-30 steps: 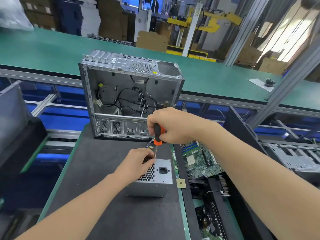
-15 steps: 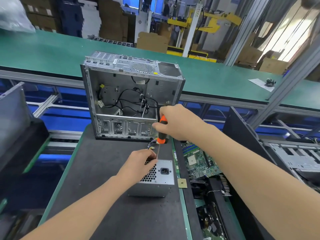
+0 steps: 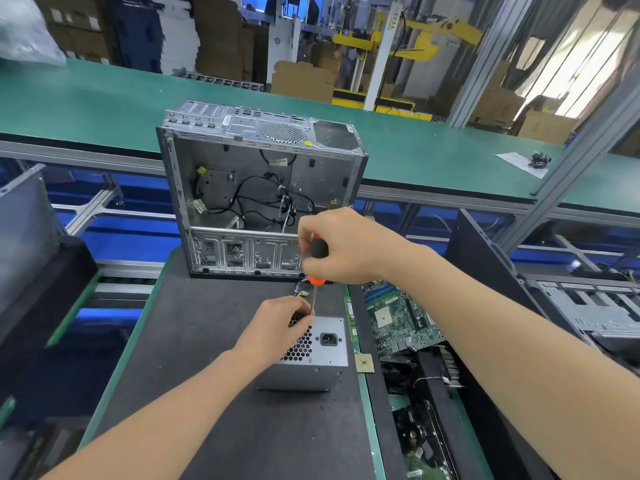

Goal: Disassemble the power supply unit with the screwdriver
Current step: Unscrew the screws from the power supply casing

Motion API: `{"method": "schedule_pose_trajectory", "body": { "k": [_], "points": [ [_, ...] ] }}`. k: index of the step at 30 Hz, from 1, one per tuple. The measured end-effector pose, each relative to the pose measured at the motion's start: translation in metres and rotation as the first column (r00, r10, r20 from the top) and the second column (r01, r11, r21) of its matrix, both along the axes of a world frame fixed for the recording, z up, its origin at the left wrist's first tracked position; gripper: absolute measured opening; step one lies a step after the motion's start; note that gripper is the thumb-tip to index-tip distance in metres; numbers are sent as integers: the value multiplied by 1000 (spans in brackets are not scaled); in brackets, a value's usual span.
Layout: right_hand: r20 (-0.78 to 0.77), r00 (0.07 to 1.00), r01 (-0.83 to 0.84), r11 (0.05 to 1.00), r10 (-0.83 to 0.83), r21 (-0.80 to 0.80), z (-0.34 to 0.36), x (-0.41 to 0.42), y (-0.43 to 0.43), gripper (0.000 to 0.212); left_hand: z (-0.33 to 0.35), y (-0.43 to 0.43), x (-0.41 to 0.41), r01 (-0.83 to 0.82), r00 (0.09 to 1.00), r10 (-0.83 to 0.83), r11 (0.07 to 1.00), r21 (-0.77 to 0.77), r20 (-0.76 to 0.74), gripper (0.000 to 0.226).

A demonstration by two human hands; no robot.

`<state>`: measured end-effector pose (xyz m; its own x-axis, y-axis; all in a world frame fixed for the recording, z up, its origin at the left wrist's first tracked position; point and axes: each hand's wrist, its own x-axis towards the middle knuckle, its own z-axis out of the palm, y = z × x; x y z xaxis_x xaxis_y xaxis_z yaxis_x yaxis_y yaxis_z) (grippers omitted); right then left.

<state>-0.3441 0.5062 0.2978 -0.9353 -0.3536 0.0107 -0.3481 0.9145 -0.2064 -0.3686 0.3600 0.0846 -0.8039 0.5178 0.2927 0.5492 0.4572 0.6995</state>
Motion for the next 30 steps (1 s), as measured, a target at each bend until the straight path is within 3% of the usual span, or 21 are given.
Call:
{"method": "schedule_pose_trajectory", "body": {
  "k": [3, 5, 9, 12, 14, 17, 21, 26, 30],
  "points": [
    [-267, 943, 255, 946, -198, 198, -5, 2, -7, 41, -1, 0, 0, -10, 1000, 10, 1000, -3, 4, 8],
    [-342, 896, 377, 891, -282, 255, -7, 1, -13, 52, -1, 0, 0, -9, 1000, 9, 1000, -12, 12, 8],
    [-92, 948, 314, 939, -303, 140, -3, -6, -10, 49, 3, -1, 0, 3, 998, -3, 1000, 0, 65, 3],
    [67, 980, 180, 979, -187, 97, 6, -7, -3, 30, 9, -5, 0, 11, 986, -31, 992, 122, 163, 24],
    [125, 984, 120, 991, -128, 66, 9, -7, 0, 20, 12, -10, -1, 65, 968, -113, 975, 211, 222, 35],
    [164, 982, 84, 996, -89, 35, 11, -7, 3, 17, 17, -11, -3, 120, 909, -246, 927, 355, 337, 33],
    [183, 981, 59, 998, -58, -1, 11, -6, 1, 20, 21, -8, -8, 98, 913, -255, 894, 437, 319, 26],
    [48, 994, 91, 992, -96, 92, 7, 1, -2, 26, 24, -2, -10, 64, 930, -207, 906, 418, 305, 13],
    [-264, 934, 310, 915, -242, 258, 2, 3, -9, 55, 31, -1, -9, 85, 932, -212, 917, 390, 294, 22]
  ]
}}
